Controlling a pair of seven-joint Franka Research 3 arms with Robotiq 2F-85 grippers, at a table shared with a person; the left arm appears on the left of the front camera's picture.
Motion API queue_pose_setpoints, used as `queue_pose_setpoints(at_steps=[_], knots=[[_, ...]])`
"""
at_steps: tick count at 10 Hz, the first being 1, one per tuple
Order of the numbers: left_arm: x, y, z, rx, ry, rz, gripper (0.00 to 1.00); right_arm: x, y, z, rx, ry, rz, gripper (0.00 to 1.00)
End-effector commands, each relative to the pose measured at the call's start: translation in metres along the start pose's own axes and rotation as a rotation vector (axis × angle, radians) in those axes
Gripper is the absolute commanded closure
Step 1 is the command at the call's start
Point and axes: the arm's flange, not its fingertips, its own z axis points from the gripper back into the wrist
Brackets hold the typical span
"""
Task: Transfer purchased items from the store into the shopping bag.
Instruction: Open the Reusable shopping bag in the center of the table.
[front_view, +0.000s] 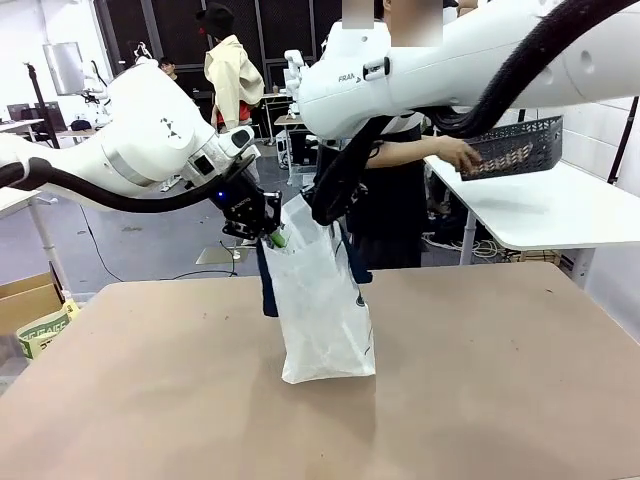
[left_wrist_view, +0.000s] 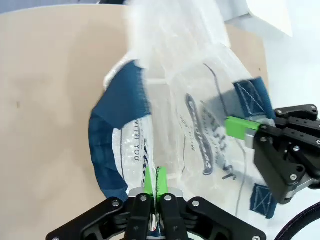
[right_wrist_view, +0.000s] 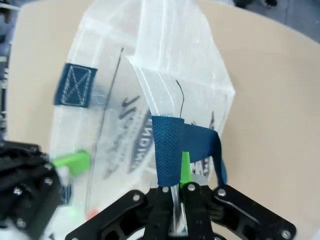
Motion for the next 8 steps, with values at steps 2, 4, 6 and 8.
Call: queue_pose_setpoints(at_steps=[2,4,6,8], knots=[[-0.014,0.026,0.017,0.132,-0.003,-0.091,1.0,-0.041,-0.031,0.009,-0.09,-0.021,0.083,1.0],[-0.017,0.029,0.02,0.185,0.007,-0.16,1.0,-0.051,-0.043,0.013,-0.135,-0.033,0.151,1.0],[-0.021,0.03,0.023,0.233,-0.025,-0.215,1.0,-0.054,-0.049,0.016,-0.168,-0.033,0.274,1.0],[-0.024,0.035,0.026,0.231,-0.078,-0.28,1.0,-0.05,-0.057,0.014,-0.159,-0.059,0.372,1.0]])
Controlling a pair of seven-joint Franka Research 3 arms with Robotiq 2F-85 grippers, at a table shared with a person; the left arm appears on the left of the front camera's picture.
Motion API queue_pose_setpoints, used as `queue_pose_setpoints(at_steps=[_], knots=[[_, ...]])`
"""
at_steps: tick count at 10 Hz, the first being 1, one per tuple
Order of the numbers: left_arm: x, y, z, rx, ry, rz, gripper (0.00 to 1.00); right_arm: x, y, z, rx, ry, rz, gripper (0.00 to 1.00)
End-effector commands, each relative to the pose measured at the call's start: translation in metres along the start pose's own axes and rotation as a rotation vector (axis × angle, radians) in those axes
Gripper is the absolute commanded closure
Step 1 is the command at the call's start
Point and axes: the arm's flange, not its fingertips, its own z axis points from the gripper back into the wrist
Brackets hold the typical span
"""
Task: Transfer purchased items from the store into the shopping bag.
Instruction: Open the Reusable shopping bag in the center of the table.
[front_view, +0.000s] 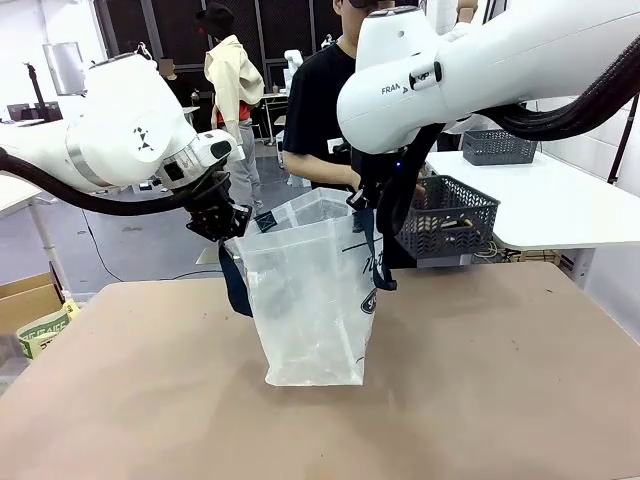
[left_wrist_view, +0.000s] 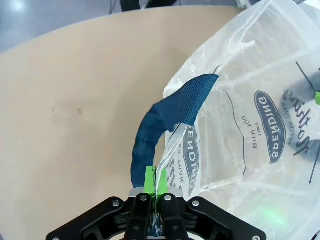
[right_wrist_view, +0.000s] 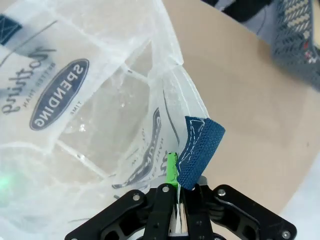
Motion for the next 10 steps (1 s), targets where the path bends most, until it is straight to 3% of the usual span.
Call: queue_pose_setpoints(at_steps=[1,4,8,10], knots=[[-0.007,0.01,0.001,0.02,-0.074,-0.071,1.0,-0.006,-0.011,-0.008,0.004,-0.058,0.085,1.0],[-0.004,0.017,-0.004,0.006,-0.056,-0.124,1.0,-0.004,-0.021,-0.009,0.023,-0.059,0.159,1.0],[-0.002,0.027,-0.01,0.085,-0.049,-0.146,1.0,-0.008,-0.032,-0.016,-0.012,-0.064,0.207,1.0],[-0.003,0.014,-0.012,0.016,-0.044,-0.197,1.0,-0.007,-0.024,-0.021,0.009,-0.07,0.229,1.0]])
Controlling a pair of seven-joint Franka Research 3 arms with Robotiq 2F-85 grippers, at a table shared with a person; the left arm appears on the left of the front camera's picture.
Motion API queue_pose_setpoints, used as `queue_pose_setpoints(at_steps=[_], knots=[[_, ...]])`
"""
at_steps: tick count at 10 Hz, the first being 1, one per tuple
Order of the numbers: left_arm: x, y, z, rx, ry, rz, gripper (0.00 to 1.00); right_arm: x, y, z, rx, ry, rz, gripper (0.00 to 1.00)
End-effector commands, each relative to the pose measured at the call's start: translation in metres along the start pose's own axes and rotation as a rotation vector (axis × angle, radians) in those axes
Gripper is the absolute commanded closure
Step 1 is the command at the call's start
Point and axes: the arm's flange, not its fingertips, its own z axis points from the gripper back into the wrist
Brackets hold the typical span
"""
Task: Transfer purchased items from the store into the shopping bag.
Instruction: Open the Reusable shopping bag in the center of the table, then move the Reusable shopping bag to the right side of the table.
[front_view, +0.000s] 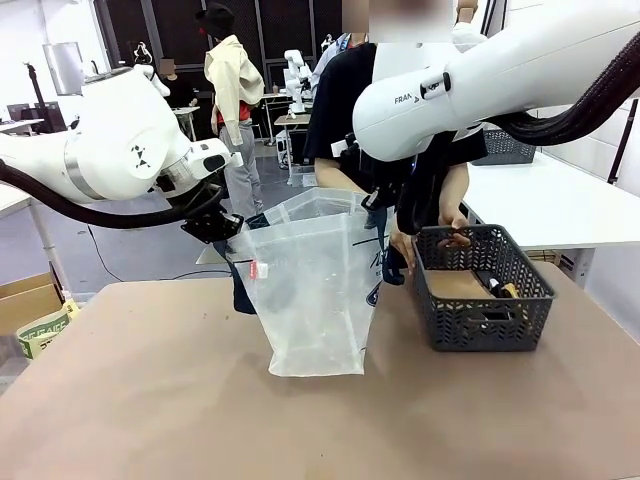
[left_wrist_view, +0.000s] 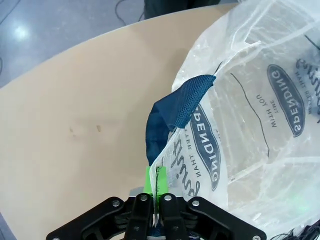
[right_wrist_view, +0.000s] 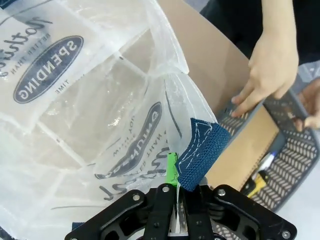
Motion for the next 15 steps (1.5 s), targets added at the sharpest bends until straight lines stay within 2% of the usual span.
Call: queue_pose_setpoints(at_steps=[1,2,15], knots=[[0.0009,-0.005,-0.0029,-0.024,-0.003,-0.054,1.0,-0.0073,0.0024,-0.0089,0.015,-0.018,0.031,1.0],[0.0,0.0,0.0,0.0,0.0,0.0,1.0,0.0,0.0,0.0,0.0,0.0,0.0,1.0],[0.0,0.0,0.0,0.0,0.0,0.0,1.0,0.0,0.0,0.0,0.0,0.0,0.0,1.0]])
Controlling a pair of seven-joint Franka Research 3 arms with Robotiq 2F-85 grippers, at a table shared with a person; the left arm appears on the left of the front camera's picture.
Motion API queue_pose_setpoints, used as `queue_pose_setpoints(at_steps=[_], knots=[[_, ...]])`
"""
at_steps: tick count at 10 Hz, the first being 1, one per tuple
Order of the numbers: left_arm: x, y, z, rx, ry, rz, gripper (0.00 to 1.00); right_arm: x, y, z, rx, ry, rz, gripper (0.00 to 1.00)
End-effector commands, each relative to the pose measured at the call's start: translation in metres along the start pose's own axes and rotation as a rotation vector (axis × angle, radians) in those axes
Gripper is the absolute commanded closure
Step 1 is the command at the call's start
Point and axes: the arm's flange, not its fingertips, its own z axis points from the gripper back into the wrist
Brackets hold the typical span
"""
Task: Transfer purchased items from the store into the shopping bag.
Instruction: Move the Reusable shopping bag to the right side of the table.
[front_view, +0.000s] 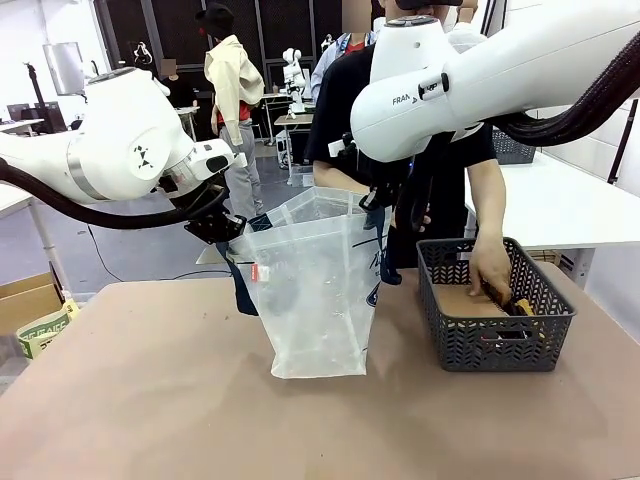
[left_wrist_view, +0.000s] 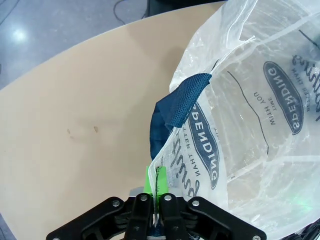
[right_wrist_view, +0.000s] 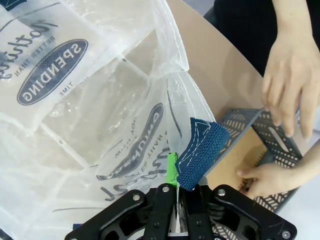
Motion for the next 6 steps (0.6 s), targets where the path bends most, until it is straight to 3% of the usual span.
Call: queue_pose_setpoints(at_steps=[1,6], knots=[[0.0001,0.002,0.0005,0.001,-0.001,0.009,1.0,-0.0018,-0.0015,-0.0019,0.001,0.006,-0.006,1.0],[0.0001,0.002,0.0005,0.001,-0.001,0.009,1.0,-0.0018,-0.0015,-0.0019,0.001,0.006,-0.006,1.0]])
